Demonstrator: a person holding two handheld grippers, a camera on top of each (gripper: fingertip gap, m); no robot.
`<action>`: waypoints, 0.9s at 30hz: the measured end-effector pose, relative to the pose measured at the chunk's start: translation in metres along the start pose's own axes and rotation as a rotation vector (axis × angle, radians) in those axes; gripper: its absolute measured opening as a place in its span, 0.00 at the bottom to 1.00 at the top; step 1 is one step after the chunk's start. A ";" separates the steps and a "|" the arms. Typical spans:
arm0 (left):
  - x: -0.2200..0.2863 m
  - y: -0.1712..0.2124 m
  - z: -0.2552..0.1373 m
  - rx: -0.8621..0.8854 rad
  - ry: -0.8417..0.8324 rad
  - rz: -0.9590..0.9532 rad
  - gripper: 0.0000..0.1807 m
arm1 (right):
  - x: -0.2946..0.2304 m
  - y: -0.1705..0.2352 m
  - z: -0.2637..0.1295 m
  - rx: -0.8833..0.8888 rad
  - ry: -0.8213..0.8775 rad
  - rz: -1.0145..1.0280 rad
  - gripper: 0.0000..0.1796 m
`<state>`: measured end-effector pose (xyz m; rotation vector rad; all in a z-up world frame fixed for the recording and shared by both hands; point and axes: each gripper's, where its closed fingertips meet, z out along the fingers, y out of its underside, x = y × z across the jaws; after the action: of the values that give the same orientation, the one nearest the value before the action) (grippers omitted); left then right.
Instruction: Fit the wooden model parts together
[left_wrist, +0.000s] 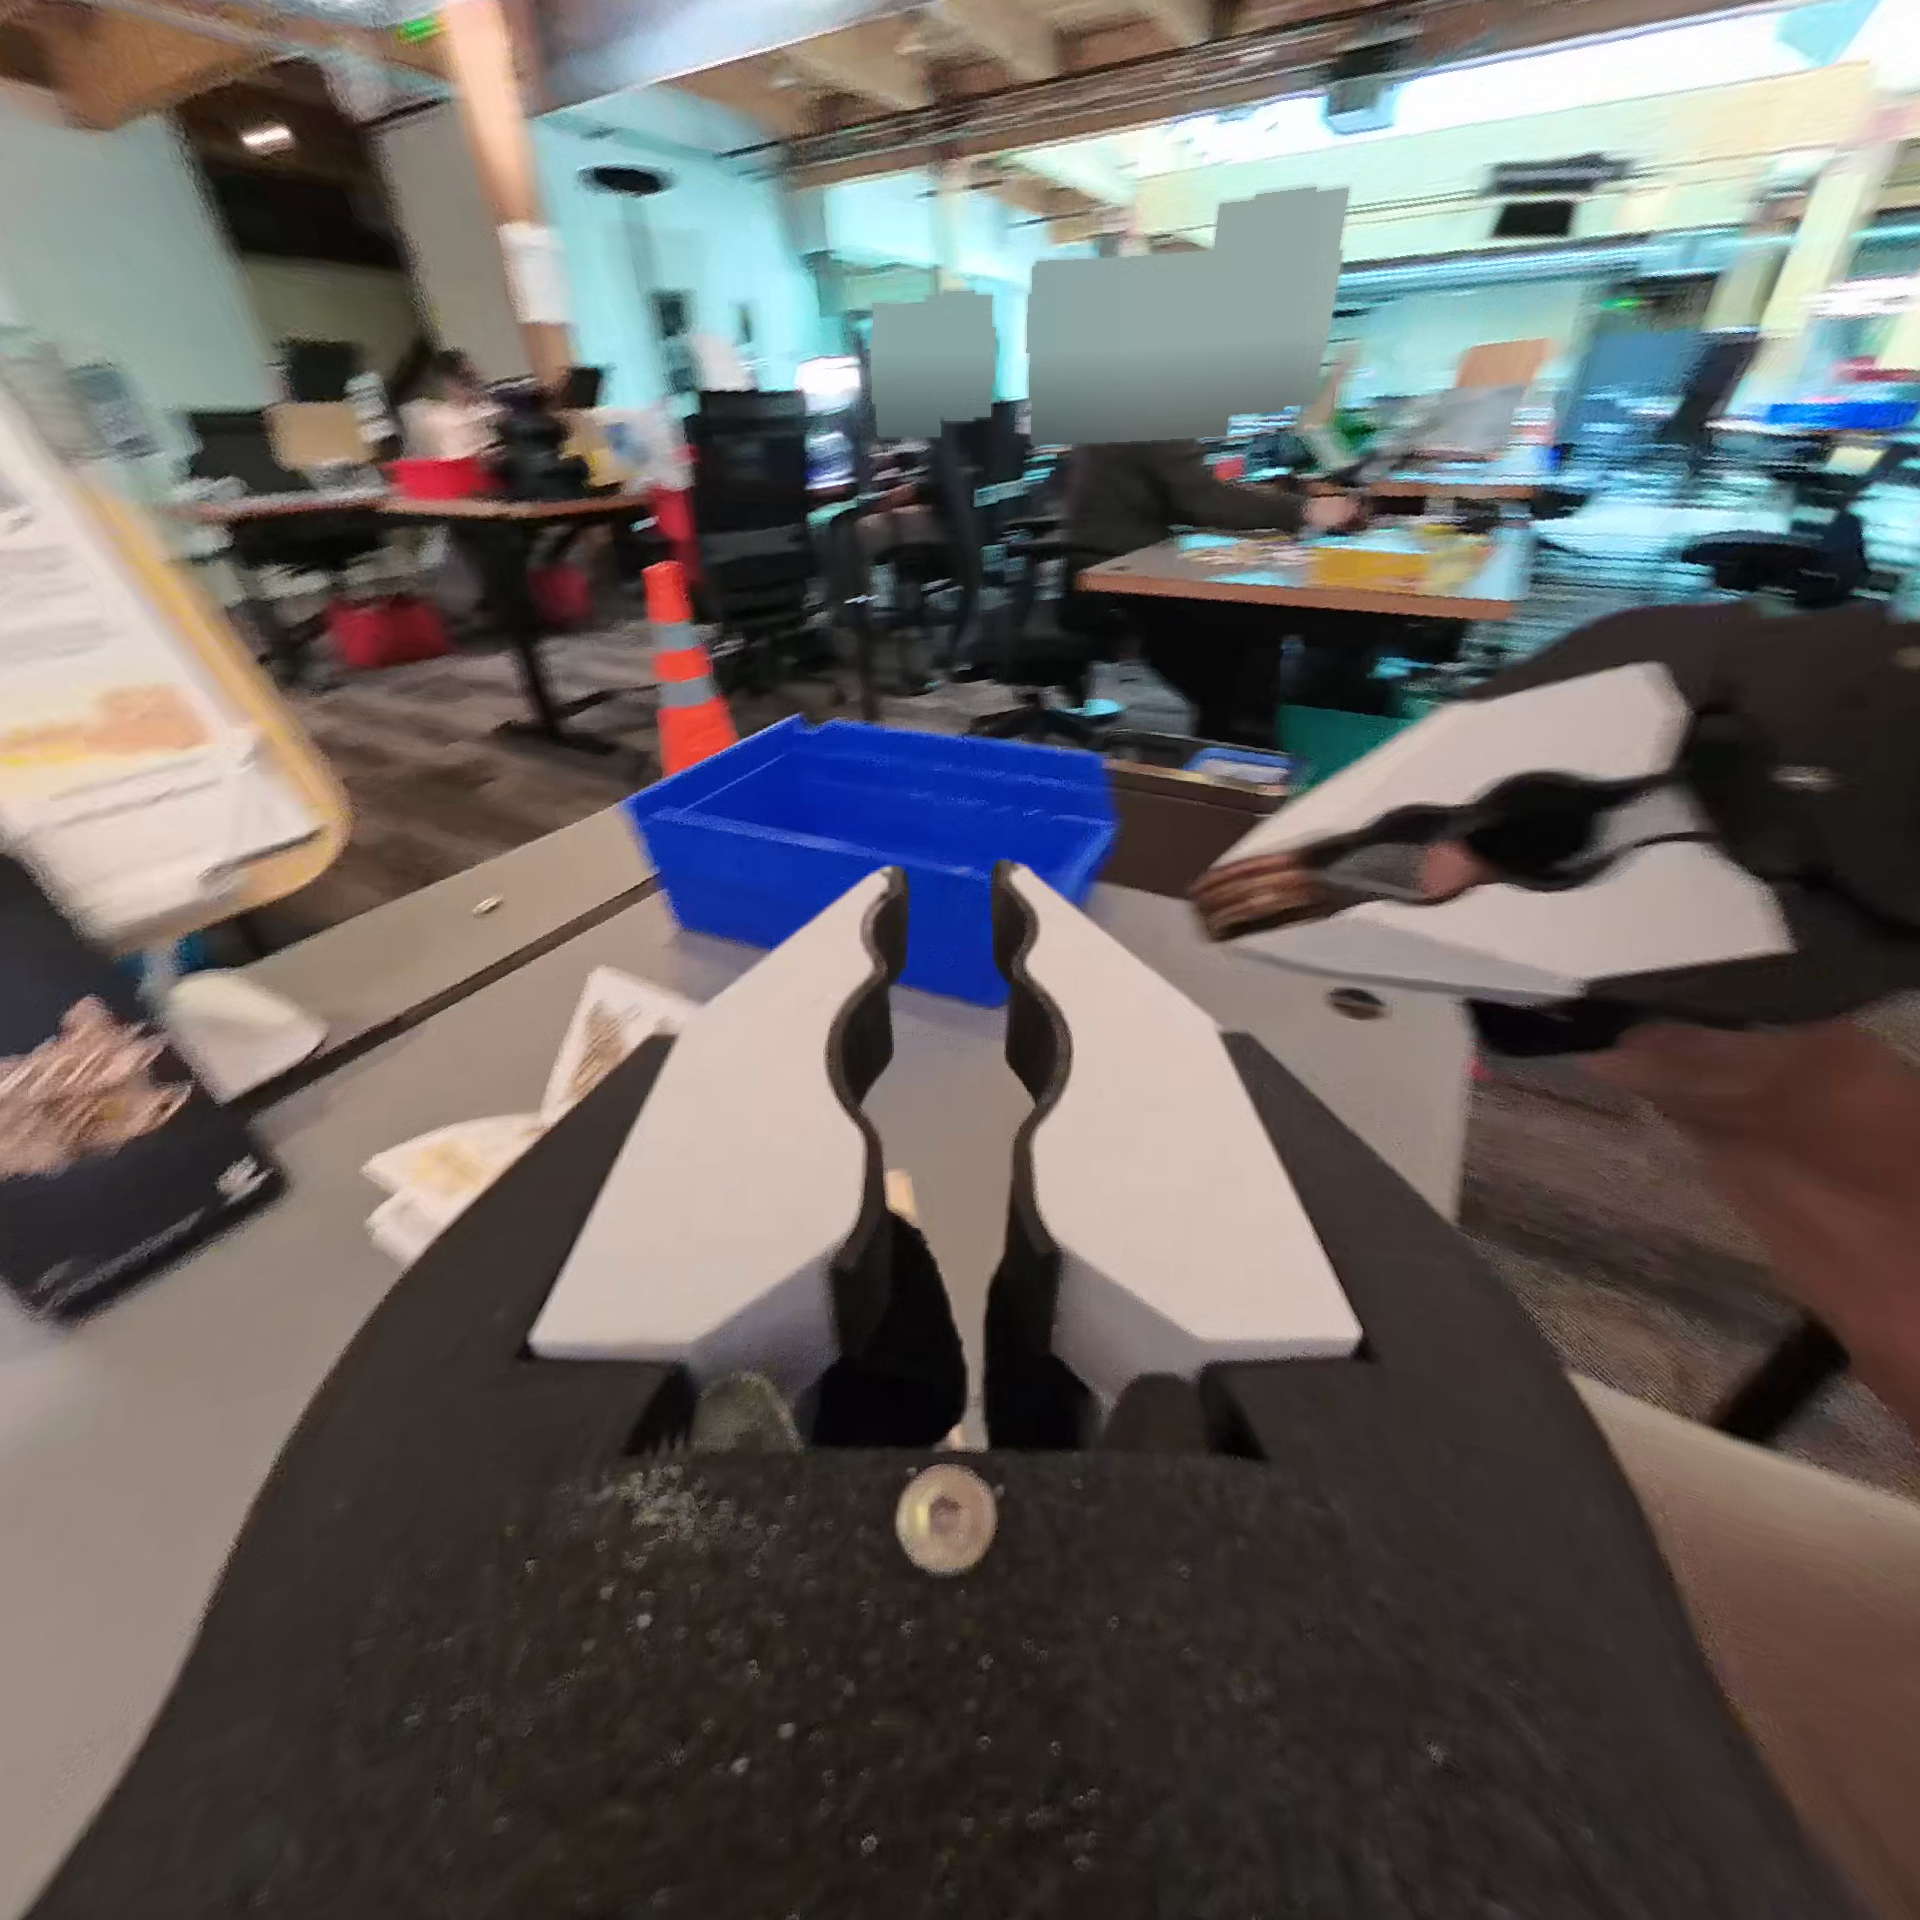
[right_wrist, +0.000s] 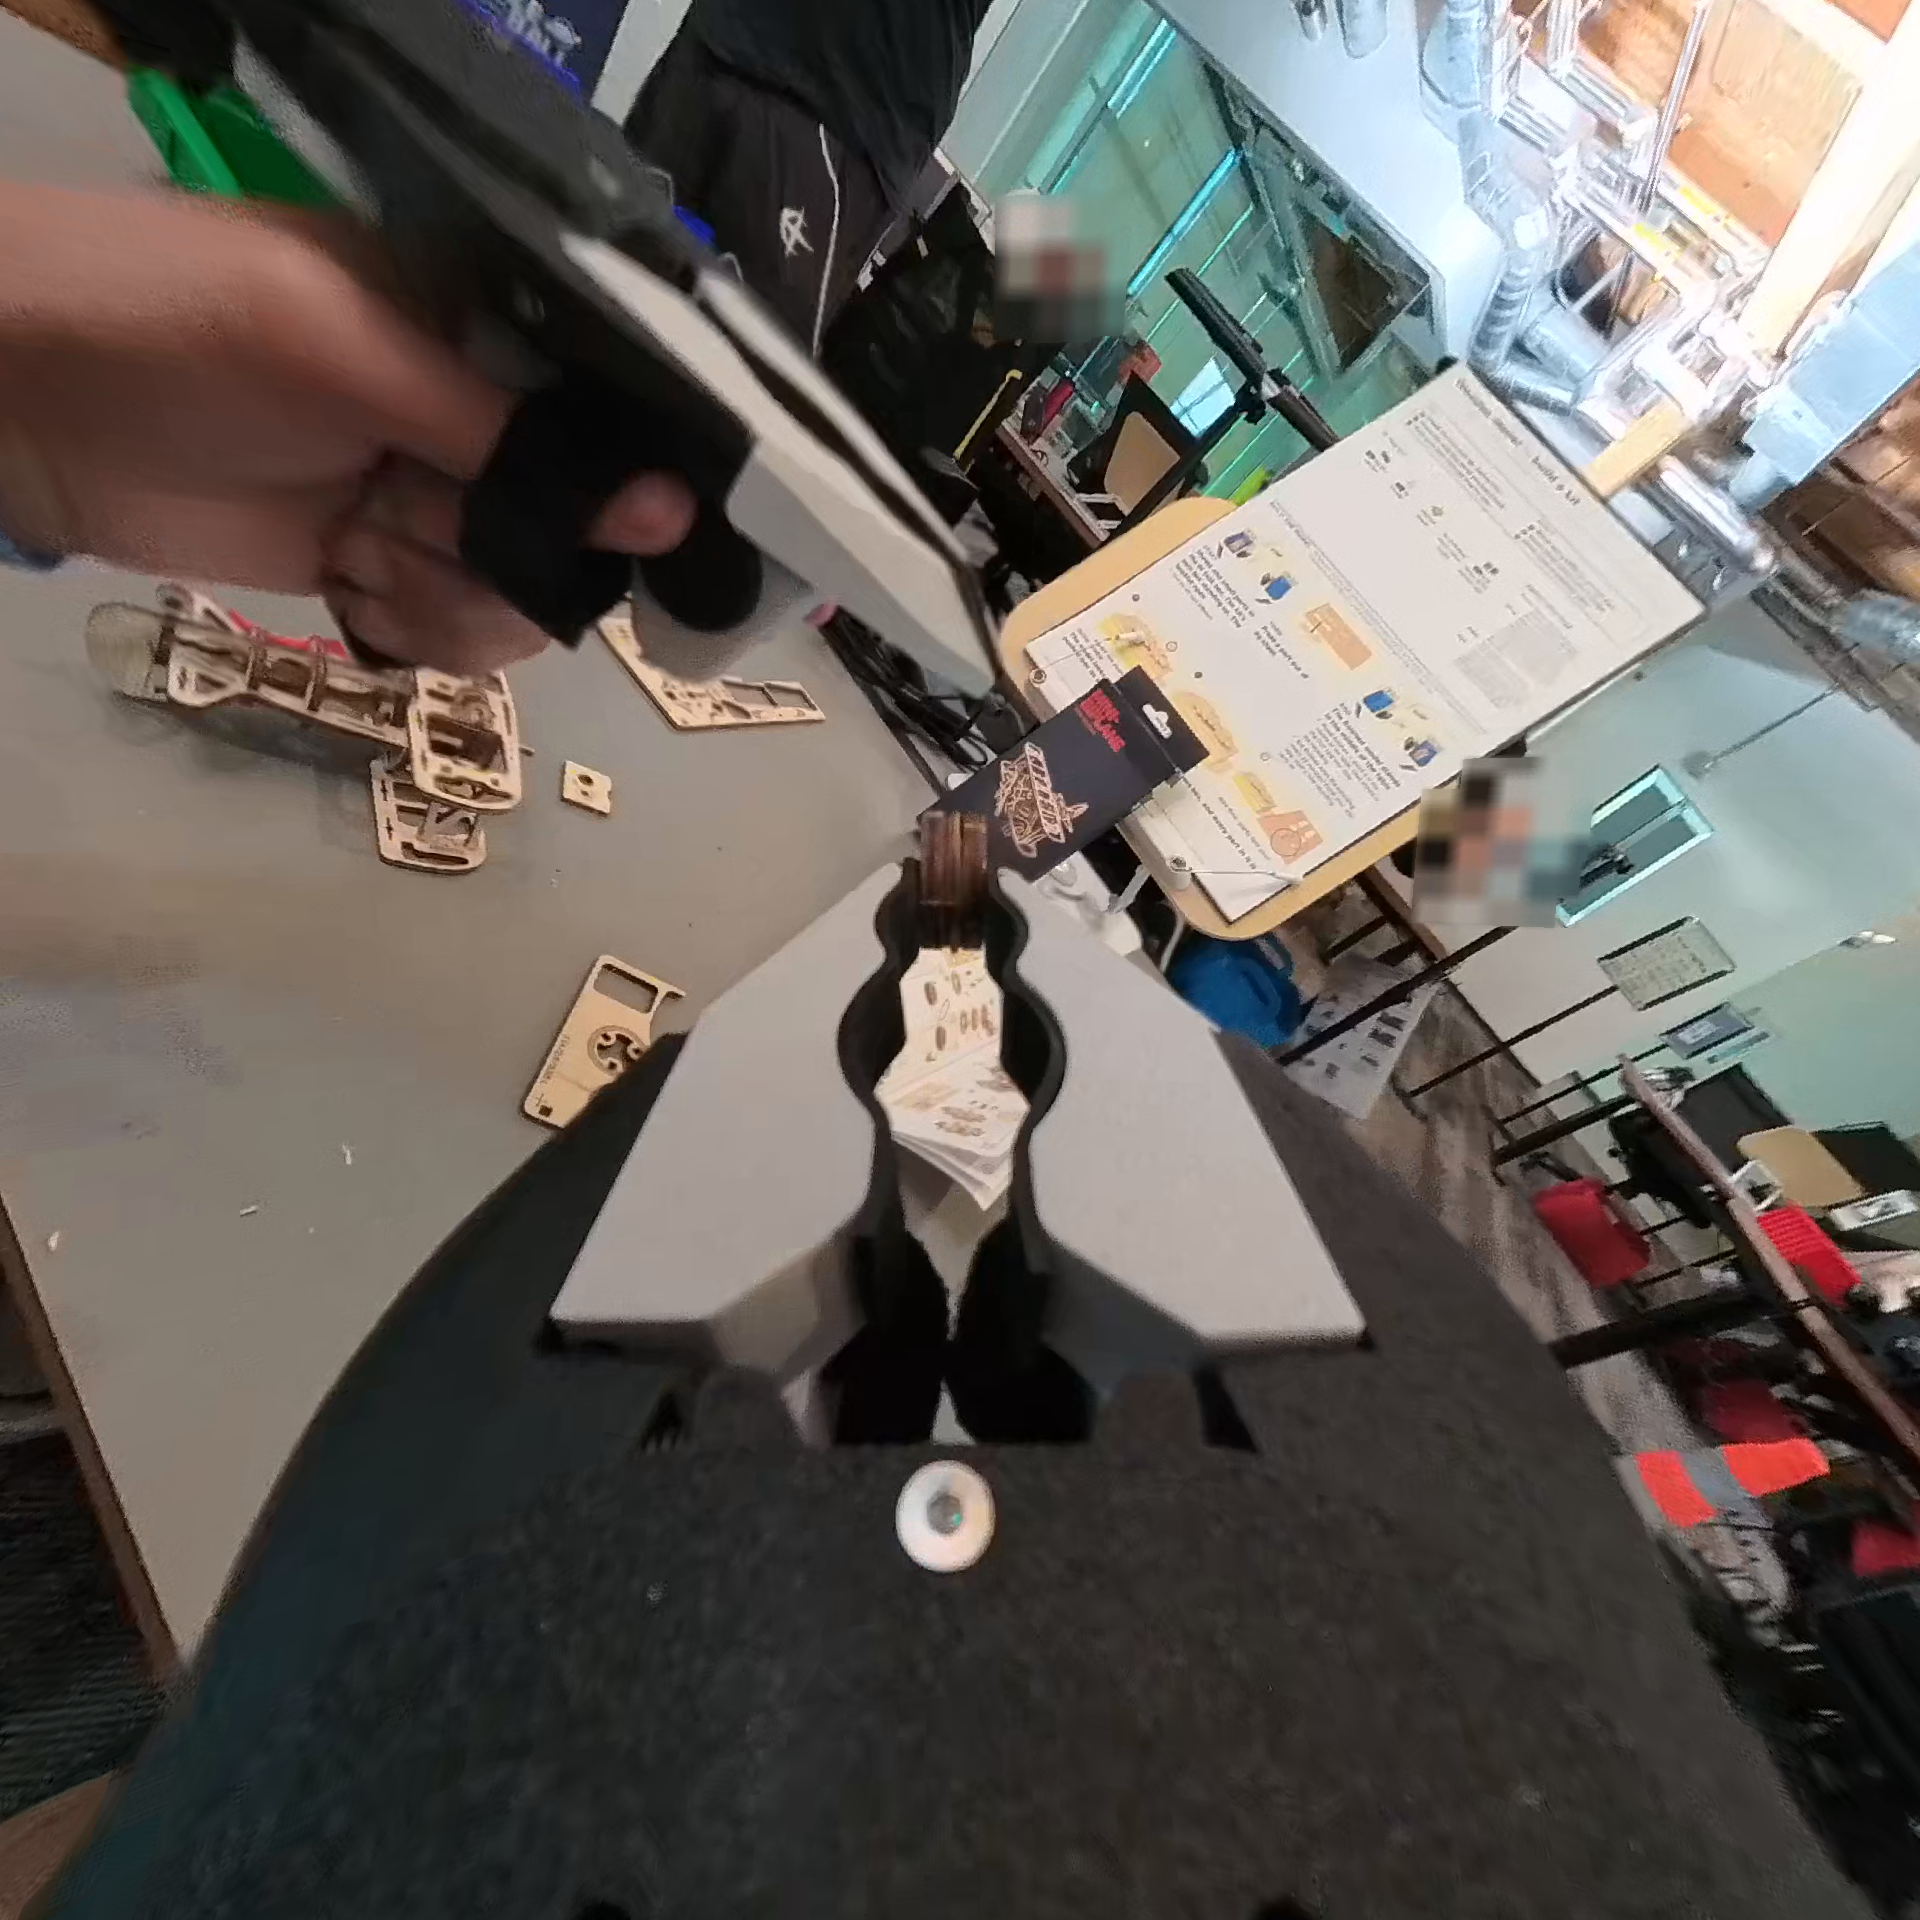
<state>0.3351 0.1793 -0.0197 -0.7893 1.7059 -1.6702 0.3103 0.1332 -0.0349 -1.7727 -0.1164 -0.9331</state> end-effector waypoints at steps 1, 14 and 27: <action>-0.014 0.010 0.002 -0.020 -0.085 -0.036 0.09 | 0.003 0.001 0.001 0.002 -0.008 0.039 0.06; -0.025 0.146 0.020 -0.105 -0.448 -0.146 0.22 | 0.004 0.165 0.071 -0.099 -0.017 0.816 0.05; -0.081 0.152 0.017 -0.134 -0.636 -0.167 0.38 | -0.021 0.170 0.136 -0.282 -0.033 0.679 0.05</action>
<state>0.4003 0.2351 -0.1706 -1.3838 1.3278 -1.2186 0.4519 0.1842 -0.1935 -1.8917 0.5903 -0.4347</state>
